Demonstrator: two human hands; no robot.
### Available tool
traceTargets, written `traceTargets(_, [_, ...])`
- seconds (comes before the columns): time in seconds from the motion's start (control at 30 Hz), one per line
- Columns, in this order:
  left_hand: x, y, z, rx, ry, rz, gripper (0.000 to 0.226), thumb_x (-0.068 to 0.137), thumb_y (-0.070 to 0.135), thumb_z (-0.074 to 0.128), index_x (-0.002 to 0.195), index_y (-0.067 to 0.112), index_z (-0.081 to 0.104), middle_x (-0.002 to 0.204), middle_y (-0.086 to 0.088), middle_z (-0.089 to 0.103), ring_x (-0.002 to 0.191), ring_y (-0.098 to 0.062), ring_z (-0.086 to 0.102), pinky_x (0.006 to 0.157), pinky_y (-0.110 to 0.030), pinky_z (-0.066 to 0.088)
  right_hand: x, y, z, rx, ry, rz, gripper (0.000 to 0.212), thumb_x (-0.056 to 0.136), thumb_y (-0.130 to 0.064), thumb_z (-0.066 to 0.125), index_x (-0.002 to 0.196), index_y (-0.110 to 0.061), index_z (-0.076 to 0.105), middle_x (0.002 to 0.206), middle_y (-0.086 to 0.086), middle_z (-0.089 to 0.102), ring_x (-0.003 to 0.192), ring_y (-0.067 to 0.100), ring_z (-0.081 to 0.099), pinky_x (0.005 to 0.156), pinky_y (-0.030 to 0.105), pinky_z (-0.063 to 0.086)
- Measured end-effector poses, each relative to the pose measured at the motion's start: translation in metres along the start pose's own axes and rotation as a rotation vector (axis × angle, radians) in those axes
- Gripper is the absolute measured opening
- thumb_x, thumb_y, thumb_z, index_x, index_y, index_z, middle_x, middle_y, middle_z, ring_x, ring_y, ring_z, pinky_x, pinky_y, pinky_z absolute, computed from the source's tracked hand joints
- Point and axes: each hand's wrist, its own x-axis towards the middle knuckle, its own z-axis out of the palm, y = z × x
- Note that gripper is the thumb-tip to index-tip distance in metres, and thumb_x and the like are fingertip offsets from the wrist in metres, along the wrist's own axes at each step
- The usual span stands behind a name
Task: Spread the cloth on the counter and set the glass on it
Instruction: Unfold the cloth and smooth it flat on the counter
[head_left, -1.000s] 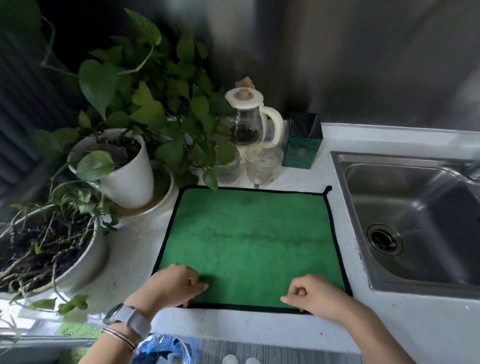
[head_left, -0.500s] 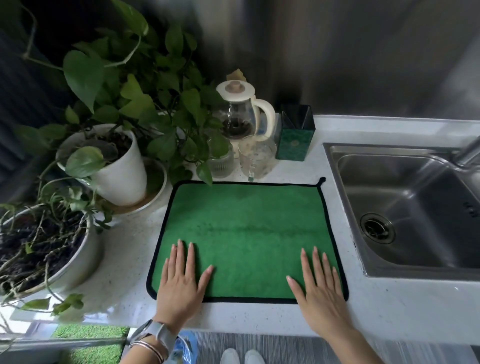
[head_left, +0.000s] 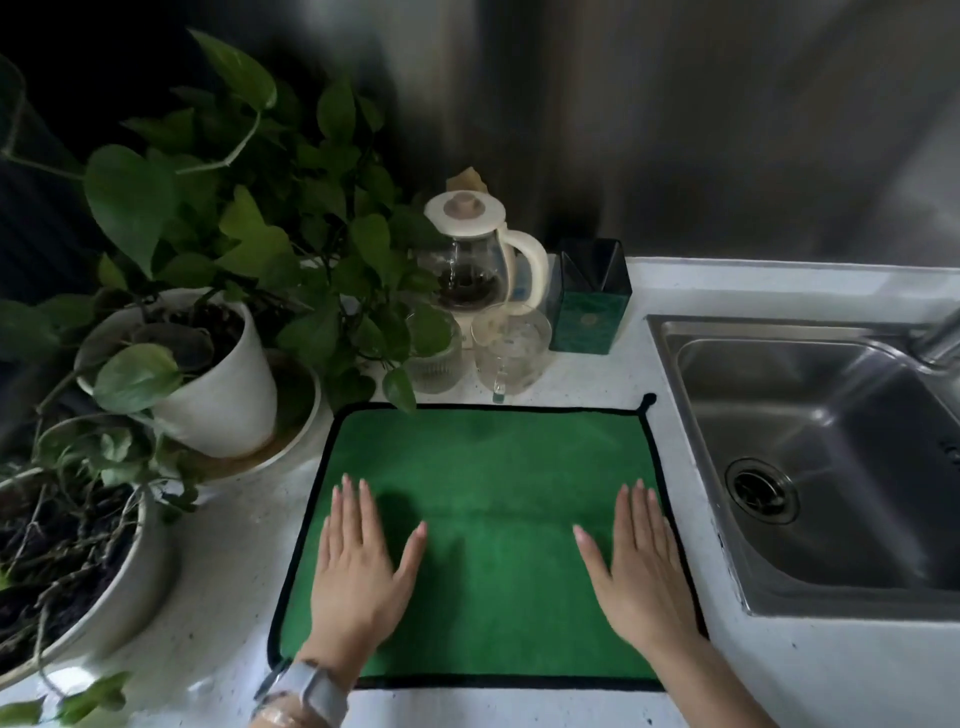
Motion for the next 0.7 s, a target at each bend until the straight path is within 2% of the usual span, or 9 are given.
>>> traceTargets(0.13, [0.066, 0.020, 0.001, 0.037, -0.065, 0.033, 0.083, 0.086, 0.063, 0.012, 0.140, 0.009, -0.021, 0.146, -0.005, -0.031, 0.138, -0.015, -0.024, 0.110, -0.029, -0.014, 0.069, -0.012, -0.013, -0.061, 0.033, -0.041, 0.084, 0.075, -0.067, -0.011, 0.133, -0.009, -0.027, 0.144, 0.009, -0.032, 0.137, 0.019, -0.026, 0.112, 0.030, -0.013])
traceTargets(0.27, [0.108, 0.008, 0.005, 0.053, -0.095, -0.042, 0.088, 0.085, 0.065, 0.014, 0.141, 0.005, -0.017, 0.151, -0.010, -0.027, 0.142, -0.020, -0.018, 0.113, -0.033, -0.010, 0.113, 0.004, -0.015, -0.102, 0.016, 0.053, 0.084, 0.086, -0.063, 0.004, 0.144, -0.005, -0.016, 0.156, 0.012, -0.018, 0.144, 0.020, -0.016, 0.119, 0.034, -0.006])
traceTargets(0.37, [0.115, -0.001, 0.009, 0.061, -0.062, -0.068, 0.092, 0.081, 0.070, 0.012, 0.143, 0.006, -0.013, 0.155, -0.011, -0.018, 0.143, -0.019, -0.013, 0.115, -0.031, -0.008, 0.123, 0.018, -0.014, -0.117, -0.008, 0.061, 0.081, 0.082, -0.065, 0.000, 0.138, -0.011, -0.024, 0.155, 0.010, -0.021, 0.143, 0.018, -0.019, 0.119, 0.035, -0.005])
traceTargets(0.47, [0.115, -0.001, 0.010, 0.080, 0.014, -0.054, 0.093, 0.080, 0.070, 0.010, 0.144, 0.005, -0.008, 0.156, -0.012, -0.013, 0.144, -0.020, -0.009, 0.114, -0.030, -0.006, 0.124, 0.019, -0.015, -0.121, 0.036, 0.030, 0.076, 0.080, -0.064, -0.009, 0.133, -0.013, -0.027, 0.154, 0.009, -0.023, 0.141, 0.017, -0.021, 0.118, 0.034, -0.007])
traceTargets(0.57, [0.114, -0.004, 0.010, 0.080, 0.062, -0.044, 0.092, 0.079, 0.067, 0.005, 0.144, 0.004, -0.006, 0.156, -0.013, -0.012, 0.144, -0.021, -0.007, 0.114, -0.030, -0.007, 0.121, 0.016, -0.009, -0.156, 0.057, -0.065, 0.086, 0.069, -0.066, -0.025, 0.136, -0.012, -0.026, 0.148, 0.005, -0.029, 0.138, 0.015, -0.024, 0.115, 0.032, -0.010])
traceTargets(0.7, [0.111, -0.014, 0.014, 0.107, 0.047, -0.041, 0.095, 0.074, 0.069, -0.004, 0.144, 0.005, -0.006, 0.157, -0.012, -0.010, 0.144, -0.019, -0.006, 0.115, -0.030, -0.006, 0.125, 0.021, -0.004, -0.146, 0.031, -0.082, 0.089, 0.064, -0.069, -0.028, 0.135, -0.014, -0.030, 0.144, 0.004, -0.035, 0.135, 0.015, -0.029, 0.113, 0.030, -0.012])
